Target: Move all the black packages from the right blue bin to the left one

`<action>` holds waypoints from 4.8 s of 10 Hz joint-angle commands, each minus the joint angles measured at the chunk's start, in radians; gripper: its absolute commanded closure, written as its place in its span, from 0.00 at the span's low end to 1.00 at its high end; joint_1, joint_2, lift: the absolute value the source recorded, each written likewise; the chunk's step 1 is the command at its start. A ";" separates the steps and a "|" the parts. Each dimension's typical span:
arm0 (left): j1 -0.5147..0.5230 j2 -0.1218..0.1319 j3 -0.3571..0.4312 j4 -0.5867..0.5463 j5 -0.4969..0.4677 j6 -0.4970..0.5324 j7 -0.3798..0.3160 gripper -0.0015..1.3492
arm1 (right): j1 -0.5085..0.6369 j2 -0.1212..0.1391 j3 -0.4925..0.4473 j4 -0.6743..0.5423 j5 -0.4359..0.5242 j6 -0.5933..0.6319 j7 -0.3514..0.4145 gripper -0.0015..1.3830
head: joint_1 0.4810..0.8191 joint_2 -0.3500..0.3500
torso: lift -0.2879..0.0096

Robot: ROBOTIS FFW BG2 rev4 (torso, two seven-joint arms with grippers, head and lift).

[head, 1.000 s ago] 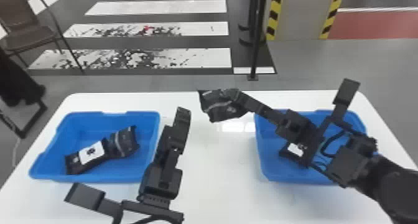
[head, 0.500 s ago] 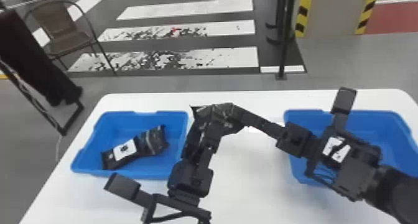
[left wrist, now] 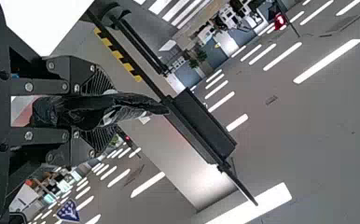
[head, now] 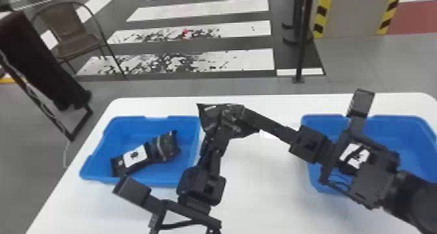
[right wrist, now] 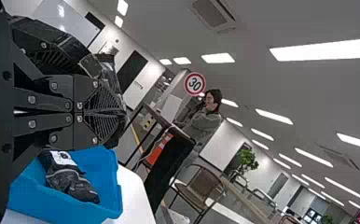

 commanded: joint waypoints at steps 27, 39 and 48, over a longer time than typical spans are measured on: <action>0.012 -0.077 0.391 0.165 -0.573 -0.237 0.152 0.22 | 0.162 0.078 -0.359 -0.096 0.844 0.178 -0.351 0.12 | 0.63 0.61 | 0.45; 0.015 -0.071 0.373 0.165 -0.502 -0.203 0.136 0.23 | 0.167 0.063 -0.381 -0.025 0.635 0.151 -0.259 0.85 | 0.63 0.70 | 0.45; -0.020 -0.028 0.256 -0.009 -0.230 0.040 0.029 0.23 | 0.030 -0.071 -0.205 -0.084 0.408 0.092 0.222 0.85 | 0.63 0.74 | 0.45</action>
